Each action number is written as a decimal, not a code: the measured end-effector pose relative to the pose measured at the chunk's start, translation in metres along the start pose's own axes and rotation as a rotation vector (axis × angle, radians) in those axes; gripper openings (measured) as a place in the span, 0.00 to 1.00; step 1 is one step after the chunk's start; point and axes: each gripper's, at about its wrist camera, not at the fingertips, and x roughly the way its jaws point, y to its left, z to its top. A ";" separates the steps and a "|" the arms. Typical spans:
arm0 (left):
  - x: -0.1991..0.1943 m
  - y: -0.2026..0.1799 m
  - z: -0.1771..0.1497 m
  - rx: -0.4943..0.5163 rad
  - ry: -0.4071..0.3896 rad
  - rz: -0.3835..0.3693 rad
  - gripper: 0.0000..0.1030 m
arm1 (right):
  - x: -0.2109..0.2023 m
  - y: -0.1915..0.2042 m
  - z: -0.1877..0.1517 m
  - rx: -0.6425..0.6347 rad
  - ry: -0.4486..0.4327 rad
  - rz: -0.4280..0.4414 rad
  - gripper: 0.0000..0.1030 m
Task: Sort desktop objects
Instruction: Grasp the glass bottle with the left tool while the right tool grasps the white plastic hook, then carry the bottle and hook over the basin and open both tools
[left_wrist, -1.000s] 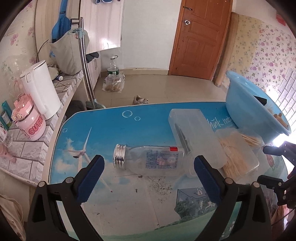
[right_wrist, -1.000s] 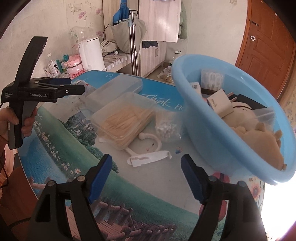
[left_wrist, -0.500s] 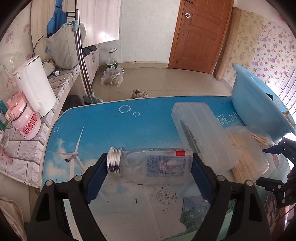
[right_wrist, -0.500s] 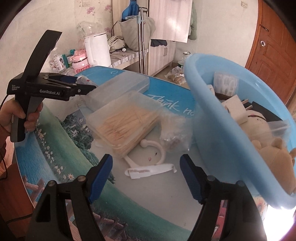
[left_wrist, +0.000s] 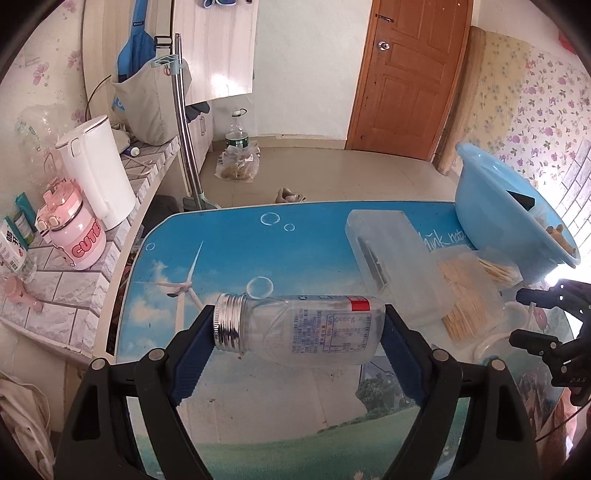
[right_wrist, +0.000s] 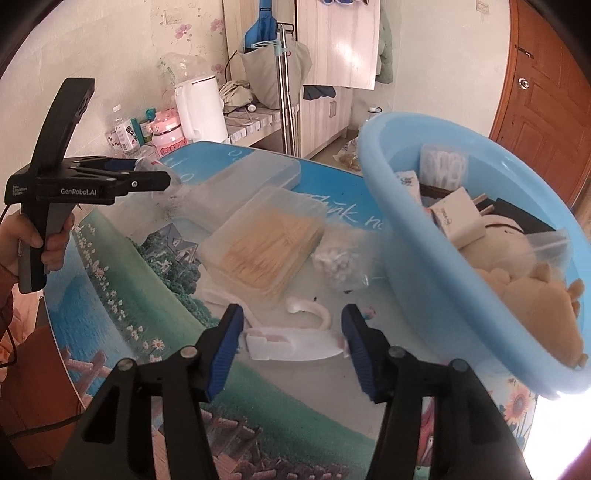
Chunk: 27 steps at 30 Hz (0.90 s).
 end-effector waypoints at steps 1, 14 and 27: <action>-0.005 -0.002 -0.002 -0.001 -0.004 0.004 0.82 | -0.002 0.000 -0.002 0.006 0.001 -0.013 0.53; -0.043 -0.048 -0.058 -0.034 -0.010 0.054 0.82 | -0.037 -0.016 -0.051 0.191 0.012 -0.246 0.53; -0.046 -0.089 -0.085 0.040 0.047 0.019 0.83 | -0.049 -0.012 -0.078 0.210 0.066 -0.211 0.61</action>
